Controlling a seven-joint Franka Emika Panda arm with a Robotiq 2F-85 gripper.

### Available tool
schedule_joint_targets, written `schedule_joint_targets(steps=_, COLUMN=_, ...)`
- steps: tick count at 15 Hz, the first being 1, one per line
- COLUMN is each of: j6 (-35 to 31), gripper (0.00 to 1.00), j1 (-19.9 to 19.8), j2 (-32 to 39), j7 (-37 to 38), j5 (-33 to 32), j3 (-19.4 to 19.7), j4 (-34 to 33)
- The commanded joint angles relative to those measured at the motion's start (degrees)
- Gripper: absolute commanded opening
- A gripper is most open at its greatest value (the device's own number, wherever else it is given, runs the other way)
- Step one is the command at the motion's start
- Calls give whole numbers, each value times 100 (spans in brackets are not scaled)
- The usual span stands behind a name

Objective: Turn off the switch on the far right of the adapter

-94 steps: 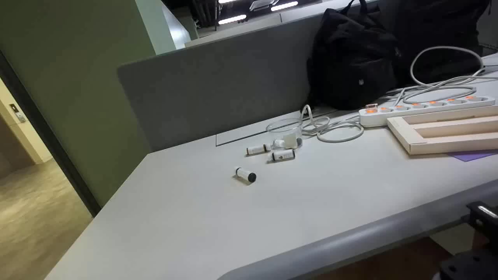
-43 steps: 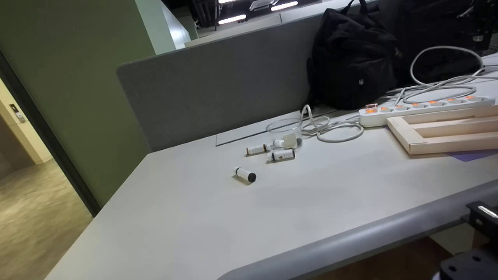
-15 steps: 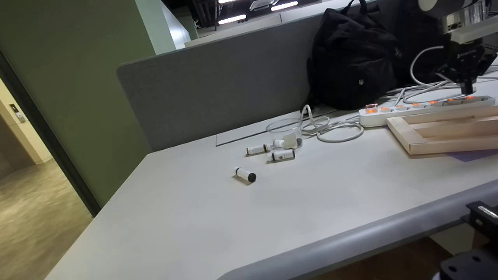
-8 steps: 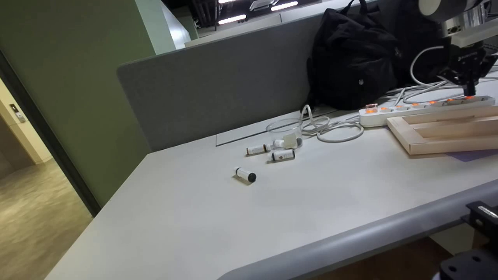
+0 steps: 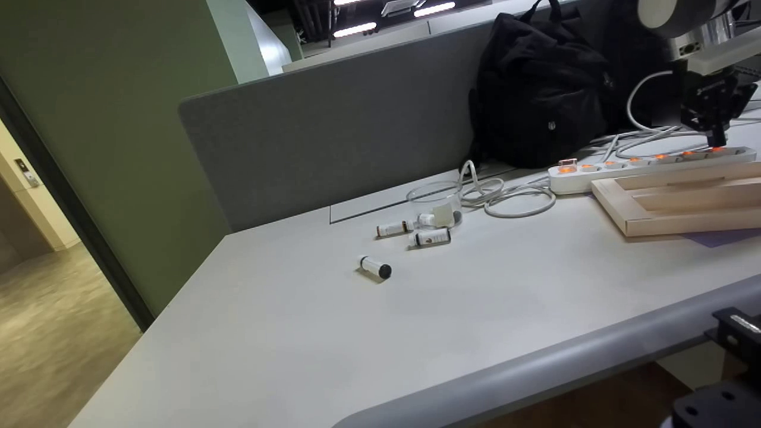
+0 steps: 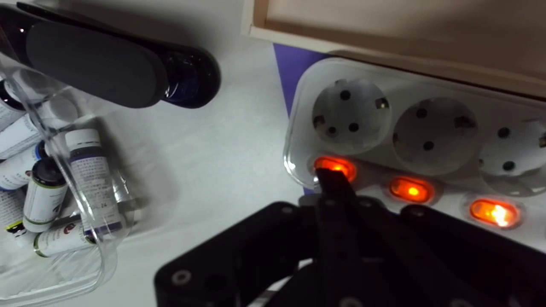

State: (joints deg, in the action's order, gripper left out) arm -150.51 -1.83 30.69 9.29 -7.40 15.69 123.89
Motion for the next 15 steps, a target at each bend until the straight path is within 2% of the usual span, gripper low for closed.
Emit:
schedule_joint_targets(steps=1, j6=20, gripper=0, j1=325, j2=251, j7=531, j5=-395, j3=182, j4=-130)
schedule_joint_targets(steps=6, j6=-98, gripper=0, j1=628, j2=269, j7=878, j5=-821, j3=359, j4=3)
schedule_joint_targets(steps=9, j6=-88, gripper=0, j1=556, j2=47, j7=706, j5=-704, j3=165, j4=263)
schedule_joint_targets(steps=15, j6=-487, gripper=0, j1=688, j2=-383, j7=726, j5=-879, j3=342, j4=533)
